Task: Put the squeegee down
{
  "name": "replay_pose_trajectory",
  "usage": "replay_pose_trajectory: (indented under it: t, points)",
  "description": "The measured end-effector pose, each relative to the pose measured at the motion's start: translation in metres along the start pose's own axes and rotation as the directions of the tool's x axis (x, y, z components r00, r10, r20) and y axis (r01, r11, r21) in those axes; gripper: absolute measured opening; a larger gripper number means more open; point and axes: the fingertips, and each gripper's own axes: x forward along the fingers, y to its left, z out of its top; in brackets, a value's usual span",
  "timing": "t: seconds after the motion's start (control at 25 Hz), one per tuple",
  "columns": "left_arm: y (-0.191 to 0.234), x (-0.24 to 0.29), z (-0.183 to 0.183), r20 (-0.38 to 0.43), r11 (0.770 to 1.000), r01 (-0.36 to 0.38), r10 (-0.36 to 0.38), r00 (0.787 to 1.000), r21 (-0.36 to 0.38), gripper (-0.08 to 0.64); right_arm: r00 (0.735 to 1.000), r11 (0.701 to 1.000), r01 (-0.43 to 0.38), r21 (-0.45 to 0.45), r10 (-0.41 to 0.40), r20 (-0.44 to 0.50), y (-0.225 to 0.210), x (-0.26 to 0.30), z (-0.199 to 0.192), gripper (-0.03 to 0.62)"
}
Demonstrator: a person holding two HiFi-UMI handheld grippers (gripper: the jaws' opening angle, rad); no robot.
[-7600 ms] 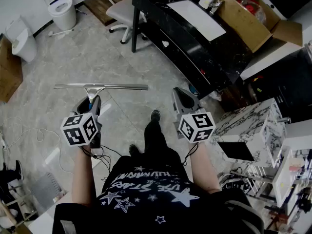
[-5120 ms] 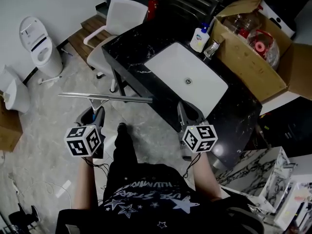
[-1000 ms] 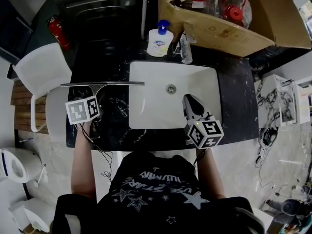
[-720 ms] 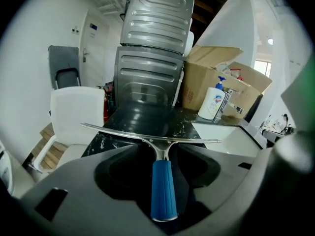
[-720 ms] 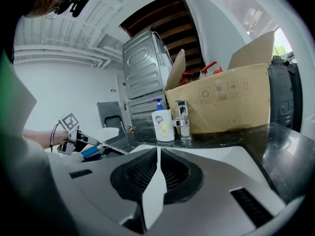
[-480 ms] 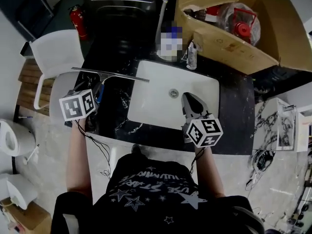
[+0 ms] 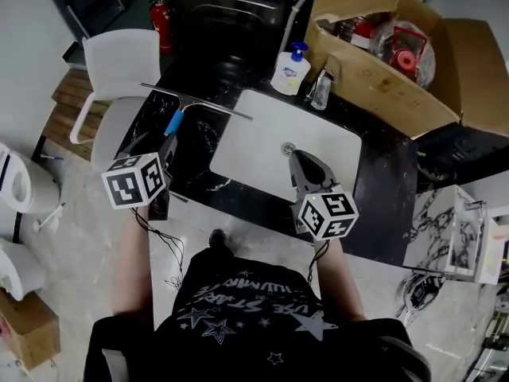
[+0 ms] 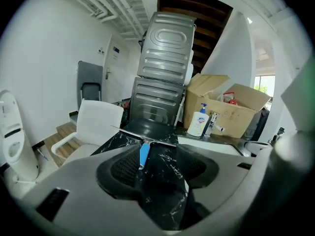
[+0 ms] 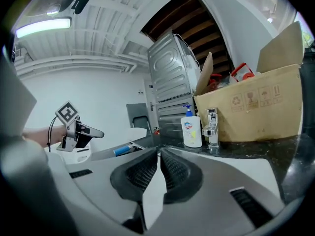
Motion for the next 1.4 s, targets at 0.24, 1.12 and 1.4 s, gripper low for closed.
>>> replay_pose_trajectory:
  t: [0.24,1.12,1.4]
  points:
    - [-0.038,-0.045,-0.022,0.05,1.0,-0.017,0.017,0.999,-0.005,0.193,0.998,0.998,-0.067,-0.015,0.067,0.003,0.008,-0.031,-0.007,0.052]
    - [-0.153,-0.19,-0.171,0.053,0.986,-0.114,0.121,0.991,-0.123,0.04,0.957,0.955,-0.287,-0.068,0.283,-0.064,0.034,-0.181,-0.071,0.052]
    - [-0.178,-0.225,-0.217,0.026,0.976,-0.165,0.17,0.985,-0.145,0.04,0.936,0.935,-0.347,-0.067,0.341,-0.09,0.04,-0.219,-0.093,0.052]
